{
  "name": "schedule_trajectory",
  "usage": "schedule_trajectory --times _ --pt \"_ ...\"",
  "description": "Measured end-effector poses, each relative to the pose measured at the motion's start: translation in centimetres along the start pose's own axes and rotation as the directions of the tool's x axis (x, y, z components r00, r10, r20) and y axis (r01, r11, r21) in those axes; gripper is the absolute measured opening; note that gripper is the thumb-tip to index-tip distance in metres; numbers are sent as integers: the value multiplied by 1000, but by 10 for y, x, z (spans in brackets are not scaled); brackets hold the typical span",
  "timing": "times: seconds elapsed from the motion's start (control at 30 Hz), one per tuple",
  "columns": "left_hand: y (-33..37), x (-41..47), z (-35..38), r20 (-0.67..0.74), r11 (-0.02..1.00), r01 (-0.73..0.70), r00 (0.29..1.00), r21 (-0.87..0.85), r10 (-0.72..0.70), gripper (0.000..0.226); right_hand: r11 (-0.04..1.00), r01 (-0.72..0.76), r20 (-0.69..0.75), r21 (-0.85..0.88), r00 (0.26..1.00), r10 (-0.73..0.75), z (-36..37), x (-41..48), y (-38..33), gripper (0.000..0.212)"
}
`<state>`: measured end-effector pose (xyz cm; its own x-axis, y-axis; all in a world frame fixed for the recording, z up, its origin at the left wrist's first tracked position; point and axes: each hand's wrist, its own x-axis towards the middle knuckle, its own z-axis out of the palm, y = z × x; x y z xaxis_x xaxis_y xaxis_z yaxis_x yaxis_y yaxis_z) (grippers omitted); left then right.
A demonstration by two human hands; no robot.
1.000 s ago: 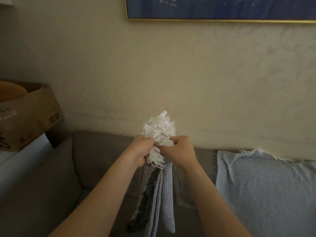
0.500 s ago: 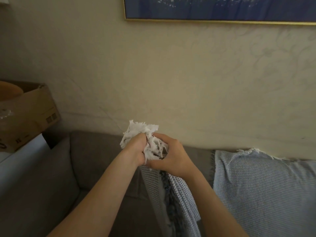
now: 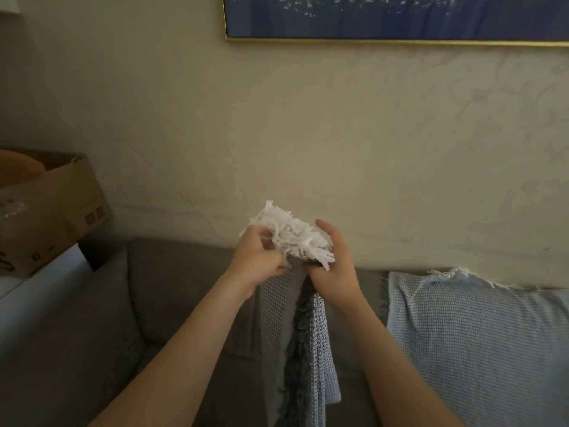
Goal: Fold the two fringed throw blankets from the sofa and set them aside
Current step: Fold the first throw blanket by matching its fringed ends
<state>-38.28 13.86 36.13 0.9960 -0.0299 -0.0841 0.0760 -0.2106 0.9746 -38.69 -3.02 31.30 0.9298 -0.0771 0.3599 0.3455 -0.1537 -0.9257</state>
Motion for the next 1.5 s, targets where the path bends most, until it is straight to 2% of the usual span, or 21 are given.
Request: schedule_trajectory --times 0.03,0.07,0.1,0.17,0.23,0.37,0.47,0.53,0.6,0.67,0.7,0.8,0.9,0.97,1.03,1.1,1.13,1.23,1.33,1.43,1.5 --pt "-2 2 -3 -25 960 -147 987 239 157 73 999 -1 6 32 1000 0 -1 2 0 75" --pt "-4 6 -6 30 854 -289 951 432 307 85 998 0 28 61 1000 -1 -1 3 0 74" --pt "-3 8 -8 123 725 -395 909 565 399 90 997 1 62 82 998 -6 -1 4 0 75" --pt "2 11 -10 287 550 -494 860 674 421 92 995 -16 149 103 989 0 0 5 -1 74" --pt "2 16 -12 335 512 -494 865 703 373 95 992 -43 204 121 979 17 2 5 -4 68" --pt "-7 25 -19 253 579 -432 895 691 366 92 993 -40 142 110 990 24 2 4 -6 62" --pt "-9 25 -18 231 608 -435 893 664 386 68 995 -40 80 87 996 33 4 4 1 62" --pt "-9 22 -15 236 647 -479 872 594 429 54 988 -76 123 132 991 60 -1 3 6 62" --pt "-6 18 -13 232 677 -505 858 535 458 51 979 -146 263 142 959 105 -12 -1 12 67" --pt "2 14 -13 226 684 -520 849 512 477 64 986 -166 411 15 900 146 -21 -6 26 68" --pt "7 13 -13 233 677 -528 844 513 483 67 987 -144 442 -74 882 162 -24 -10 34 61" --pt "24 15 -15 226 639 -525 841 562 491 65 969 -111 438 -222 876 201 -28 -20 59 41" --pt "37 20 -18 148 602 -499 831 623 536 72 932 -145 423 -332 860 284 -30 -27 70 47" --pt "42 26 -20 59 606 -463 823 647 565 63 920 -161 409 -356 859 308 -29 -32 72 51" --pt "48 28 -20 -10 609 -430 812 666 584 67 916 -185 389 -357 862 325 -24 -36 72 49" --pt "50 29 -20 -68 617 -390 808 684 586 75 911 -177 371 -372 872 320 -20 -38 73 36" --pt "49 32 -21 -93 615 -371 802 696 589 71 913 -166 373 -372 874 311 -18 -37 72 30" --pt "42 42 -21 -130 578 -348 767 738 628 71 920 -187 402 -343 856 324 -20 -30 67 31" --pt "30 59 -22 -172 530 -298 726 794 666 73 927 -280 429 -251 826 366 -25 -25 55 27" --pt "13 62 -17 -239 556 -295 679 777 694 69 924 -368 400 -106 835 378 -29 -22 43 32" --pt "-11 55 -9 -340 651 -214 711 728 615 70 917 -397 359 -41 851 384 -28 -20 34 35"
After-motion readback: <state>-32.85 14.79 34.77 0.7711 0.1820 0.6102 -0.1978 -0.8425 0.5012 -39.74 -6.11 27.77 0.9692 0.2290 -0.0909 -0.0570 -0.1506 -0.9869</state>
